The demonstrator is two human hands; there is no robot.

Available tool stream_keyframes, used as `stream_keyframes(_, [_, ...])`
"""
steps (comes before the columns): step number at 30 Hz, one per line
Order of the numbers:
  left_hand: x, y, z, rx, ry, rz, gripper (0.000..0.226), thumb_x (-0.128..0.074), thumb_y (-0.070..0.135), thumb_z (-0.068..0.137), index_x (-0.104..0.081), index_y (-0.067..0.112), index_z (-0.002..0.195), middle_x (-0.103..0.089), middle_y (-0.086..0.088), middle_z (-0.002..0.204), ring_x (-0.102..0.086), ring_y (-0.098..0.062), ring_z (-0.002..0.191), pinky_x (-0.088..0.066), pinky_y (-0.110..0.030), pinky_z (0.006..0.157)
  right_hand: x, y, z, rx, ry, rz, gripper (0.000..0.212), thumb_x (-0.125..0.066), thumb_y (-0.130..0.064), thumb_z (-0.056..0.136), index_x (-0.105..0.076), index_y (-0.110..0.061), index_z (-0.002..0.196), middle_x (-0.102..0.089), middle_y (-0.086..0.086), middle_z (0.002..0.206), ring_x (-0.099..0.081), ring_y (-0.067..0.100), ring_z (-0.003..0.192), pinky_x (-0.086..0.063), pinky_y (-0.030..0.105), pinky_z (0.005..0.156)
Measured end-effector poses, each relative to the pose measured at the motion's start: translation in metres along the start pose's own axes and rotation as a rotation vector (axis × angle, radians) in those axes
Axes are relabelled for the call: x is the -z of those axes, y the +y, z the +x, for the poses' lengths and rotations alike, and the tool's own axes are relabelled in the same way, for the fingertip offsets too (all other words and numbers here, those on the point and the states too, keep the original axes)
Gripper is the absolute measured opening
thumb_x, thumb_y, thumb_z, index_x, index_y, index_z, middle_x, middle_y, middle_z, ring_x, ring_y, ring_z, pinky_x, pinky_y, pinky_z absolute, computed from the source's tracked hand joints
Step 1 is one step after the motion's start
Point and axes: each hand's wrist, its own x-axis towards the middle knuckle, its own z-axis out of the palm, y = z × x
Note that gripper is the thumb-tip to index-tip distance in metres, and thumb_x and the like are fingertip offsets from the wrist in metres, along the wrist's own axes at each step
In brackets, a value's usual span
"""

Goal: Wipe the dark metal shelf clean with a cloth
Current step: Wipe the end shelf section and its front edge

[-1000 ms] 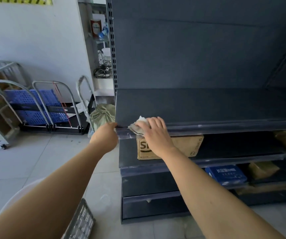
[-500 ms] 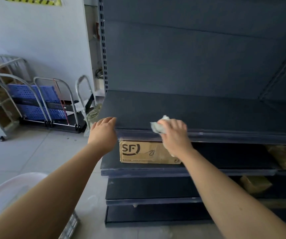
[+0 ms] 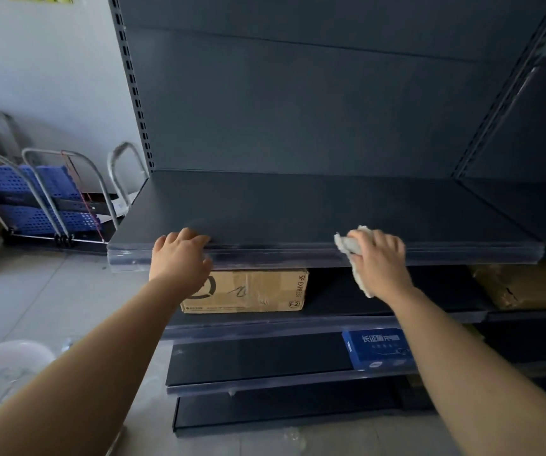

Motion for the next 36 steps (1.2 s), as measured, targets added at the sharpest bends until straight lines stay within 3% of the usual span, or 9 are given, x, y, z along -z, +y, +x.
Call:
stream_keyframes(5, [0.002, 0.015, -0.002, -0.027, -0.013, 0.015, 0.05, -0.051, 0.039, 0.091, -0.045, 0.025, 0.138, -0.048, -0.001, 0.14, -0.043, -0.028, 0.127, -0.023, -0.04, 0.114, 0.009, 0.022, 0.006, -0.222, -0.077, 0.022, 0.041, -0.054, -0.013, 0.086, -0.046, -0.031, 0.122, -0.052, 0.006, 0.119, -0.043, 0.028, 0.114, -0.021, 0.042, 0.107])
stream_keyframes(11, [-0.009, 0.08, 0.0, -0.197, -0.045, -0.042, 0.056, -0.05, 0.037, 0.092, -0.035, 0.024, 0.144, -0.039, 0.001, 0.148, -0.034, -0.024, 0.136, -0.016, -0.04, 0.119, -0.002, -0.059, 0.006, 0.04, -0.042, 0.091, 0.052, -0.061, -0.008, 0.08, -0.042, -0.034, 0.122, -0.051, 0.003, 0.112, -0.045, 0.026, 0.107, -0.024, 0.043, 0.109])
stream_keyframes(15, [-0.019, 0.128, 0.0, -0.271, -0.032, -0.065, 0.056, -0.05, 0.035, 0.091, -0.034, 0.023, 0.144, -0.038, 0.003, 0.148, -0.033, -0.021, 0.137, -0.016, -0.038, 0.119, -0.006, -0.053, 0.004, 0.096, 0.015, 0.128, 0.051, -0.06, -0.008, 0.083, -0.04, -0.033, 0.123, -0.054, 0.002, 0.112, -0.047, 0.027, 0.109, -0.025, 0.045, 0.111])
stream_keyframes(21, [-0.033, 0.198, 0.008, -0.314, -0.02, -0.07, 0.054, -0.049, 0.036, 0.092, -0.036, 0.023, 0.143, -0.039, 0.004, 0.147, -0.033, -0.02, 0.136, -0.014, -0.036, 0.118, -0.008, 0.049, 0.001, 0.076, 0.06, 0.088, 0.044, -0.059, -0.019, 0.085, -0.039, -0.035, 0.121, -0.052, -0.001, 0.11, -0.046, 0.024, 0.106, -0.027, 0.041, 0.109])
stream_keyframes(28, [-0.057, 0.283, 0.014, -0.265, -0.002, -0.072, 0.053, -0.046, 0.038, 0.093, -0.037, 0.023, 0.143, -0.039, 0.004, 0.147, -0.033, -0.019, 0.137, -0.011, -0.037, 0.118, 0.001, 0.197, -0.003, -0.014, 0.013, 0.045, 0.044, -0.057, -0.019, 0.086, -0.038, -0.033, 0.122, -0.051, 0.003, 0.118, -0.045, 0.026, 0.11, -0.026, 0.046, 0.111])
stream_keyframes(33, [-0.068, 0.314, 0.014, -0.203, 0.048, -0.059, 0.05, -0.047, 0.036, 0.092, -0.044, 0.019, 0.139, -0.045, 0.001, 0.143, -0.038, -0.021, 0.133, -0.013, -0.04, 0.119, 0.009, 0.29, -0.005, -0.133, -0.042, 0.043, 0.043, -0.052, -0.015, 0.087, -0.041, -0.028, 0.126, -0.049, 0.01, 0.123, -0.042, 0.031, 0.112, -0.028, 0.042, 0.103])
stream_keyframes(36, [-0.07, 0.321, 0.014, -0.167, 0.059, -0.05, 0.05, -0.048, 0.035, 0.092, -0.044, 0.018, 0.139, -0.045, 0.0, 0.144, -0.037, -0.022, 0.134, -0.012, -0.04, 0.12, 0.021, 0.337, 0.001, -0.285, -0.16, 0.01, 0.045, -0.051, -0.013, 0.086, -0.041, -0.029, 0.128, -0.045, 0.012, 0.128, -0.041, 0.033, 0.116, -0.03, 0.043, 0.101])
